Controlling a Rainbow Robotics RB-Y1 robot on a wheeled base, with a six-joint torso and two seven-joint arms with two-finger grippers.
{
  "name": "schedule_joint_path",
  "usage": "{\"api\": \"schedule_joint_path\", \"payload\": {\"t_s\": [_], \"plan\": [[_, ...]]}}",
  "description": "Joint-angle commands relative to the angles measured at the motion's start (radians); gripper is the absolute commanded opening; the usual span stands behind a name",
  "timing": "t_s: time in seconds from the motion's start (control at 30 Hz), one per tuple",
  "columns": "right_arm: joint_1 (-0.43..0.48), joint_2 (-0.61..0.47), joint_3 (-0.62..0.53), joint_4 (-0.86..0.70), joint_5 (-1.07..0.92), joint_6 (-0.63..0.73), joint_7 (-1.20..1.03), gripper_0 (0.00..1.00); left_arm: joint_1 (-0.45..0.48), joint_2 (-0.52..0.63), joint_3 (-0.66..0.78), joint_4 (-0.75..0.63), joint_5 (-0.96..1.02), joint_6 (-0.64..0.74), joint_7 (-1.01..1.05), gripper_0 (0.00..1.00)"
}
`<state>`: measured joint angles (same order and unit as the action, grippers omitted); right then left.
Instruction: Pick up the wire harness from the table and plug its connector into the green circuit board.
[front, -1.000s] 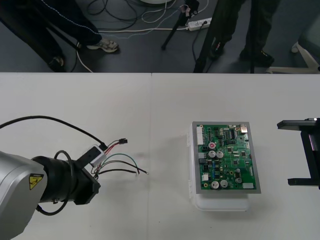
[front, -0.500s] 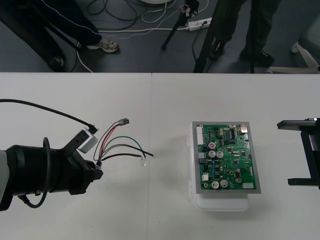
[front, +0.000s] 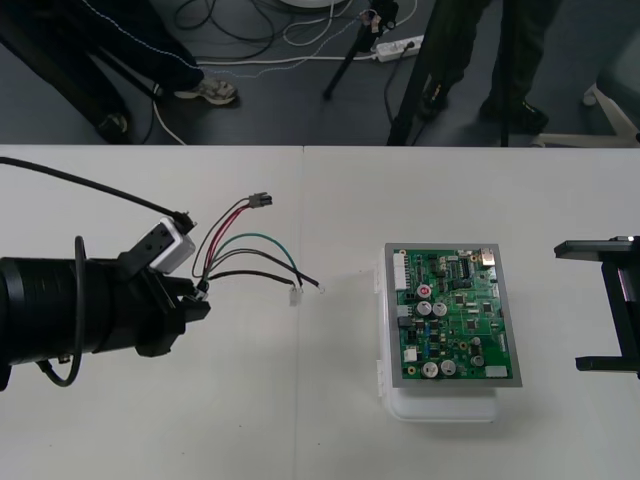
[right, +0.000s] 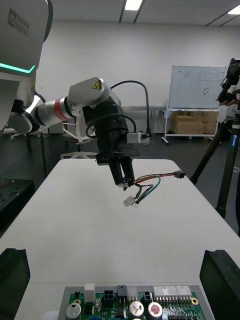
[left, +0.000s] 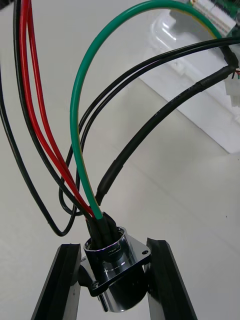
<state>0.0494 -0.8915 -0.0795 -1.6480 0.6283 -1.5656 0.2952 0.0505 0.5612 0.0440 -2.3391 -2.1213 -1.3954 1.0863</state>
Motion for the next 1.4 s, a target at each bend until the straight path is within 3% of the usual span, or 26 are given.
{"api": "schedule_joint_path", "payload": {"t_s": [0.03,0.57,0.77,1.4], "plan": [[0.001,-0.009,0.000,-0.001,-0.016,-0.005,0.019,1.00,-0.074,0.051,-0.007,-0.040,0.035,0.131,-0.085,0.00],[0.001,-0.009,-0.002,-0.001,-0.024,-0.005,0.024,1.00,-0.209,0.082,-0.161,-0.039,-0.074,0.320,-0.109,0.00],[-0.002,-0.009,-0.002,-0.001,-0.025,-0.005,0.024,1.00,-0.251,0.086,-0.181,-0.039,-0.080,0.331,-0.115,0.00],[0.001,-0.009,0.000,-0.003,-0.035,-0.005,-0.011,1.00,-0.331,0.187,-0.320,-0.006,-0.069,0.550,-0.152,0.00]]}}
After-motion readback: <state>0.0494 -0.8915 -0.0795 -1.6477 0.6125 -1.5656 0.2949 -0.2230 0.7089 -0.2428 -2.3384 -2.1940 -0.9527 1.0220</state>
